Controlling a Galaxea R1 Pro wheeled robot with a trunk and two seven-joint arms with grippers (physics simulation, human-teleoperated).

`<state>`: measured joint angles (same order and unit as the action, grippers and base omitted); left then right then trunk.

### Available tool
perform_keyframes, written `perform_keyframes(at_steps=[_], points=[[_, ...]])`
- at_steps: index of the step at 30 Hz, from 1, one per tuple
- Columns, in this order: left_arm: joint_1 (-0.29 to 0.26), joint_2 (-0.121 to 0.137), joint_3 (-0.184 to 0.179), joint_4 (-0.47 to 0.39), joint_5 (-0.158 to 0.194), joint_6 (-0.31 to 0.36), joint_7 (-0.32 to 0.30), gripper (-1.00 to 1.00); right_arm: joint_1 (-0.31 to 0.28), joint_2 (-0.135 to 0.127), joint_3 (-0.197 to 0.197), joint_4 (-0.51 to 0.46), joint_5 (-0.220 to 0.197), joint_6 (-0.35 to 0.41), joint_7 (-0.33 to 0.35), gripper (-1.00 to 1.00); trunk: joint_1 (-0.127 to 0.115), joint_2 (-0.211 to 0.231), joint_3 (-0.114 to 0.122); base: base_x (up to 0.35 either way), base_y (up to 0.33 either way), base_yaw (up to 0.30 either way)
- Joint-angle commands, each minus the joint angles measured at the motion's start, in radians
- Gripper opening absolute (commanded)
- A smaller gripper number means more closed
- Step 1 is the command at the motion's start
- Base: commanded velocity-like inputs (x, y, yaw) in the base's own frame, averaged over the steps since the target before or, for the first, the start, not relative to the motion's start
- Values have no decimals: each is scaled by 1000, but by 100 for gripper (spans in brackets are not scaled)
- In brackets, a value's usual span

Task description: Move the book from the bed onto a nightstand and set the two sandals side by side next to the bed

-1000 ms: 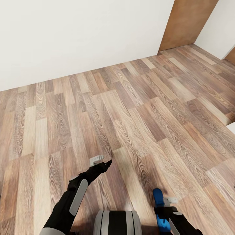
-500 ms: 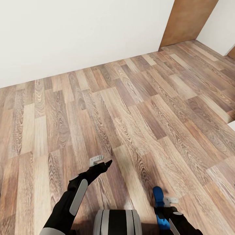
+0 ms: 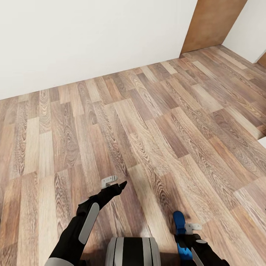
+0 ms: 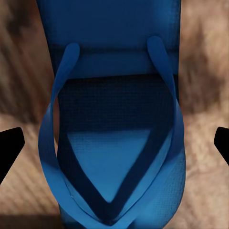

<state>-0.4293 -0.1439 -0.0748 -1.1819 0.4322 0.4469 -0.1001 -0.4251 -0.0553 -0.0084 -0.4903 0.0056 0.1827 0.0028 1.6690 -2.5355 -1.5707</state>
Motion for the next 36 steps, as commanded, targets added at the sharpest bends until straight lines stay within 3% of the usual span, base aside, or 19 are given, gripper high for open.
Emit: perform_keyframes(at_steps=[1, 8, 9, 25, 36], points=[[0, 0, 1, -1, 5, 6, -1, 100, 0, 0, -1, -2, 1, 7, 0, 100, 0, 0, -1, 0, 0, 0], [0, 0, 1, -1, 5, 6, -1, 100, 0, 0, -1, -2, 1, 6, 0, 100, 0, 0, -1, 0, 0, 0], [0, 0, 1, -1, 5, 6, -1, 100, 0, 0, -1, -2, 1, 6, 0, -100, 0, 0, -1, 0, 0, 0], [0, 0, 1, -1, 5, 6, -1, 100, 0, 0, -1, -2, 1, 6, 1, -100, 0, 0, -1, 0, 0, 0], [0, 0, 0, -1, 5, 6, -1, 100, 0, 0, -1, -2, 1, 6, 0, -100, -3, 1, 27, 0, 0, 0]])
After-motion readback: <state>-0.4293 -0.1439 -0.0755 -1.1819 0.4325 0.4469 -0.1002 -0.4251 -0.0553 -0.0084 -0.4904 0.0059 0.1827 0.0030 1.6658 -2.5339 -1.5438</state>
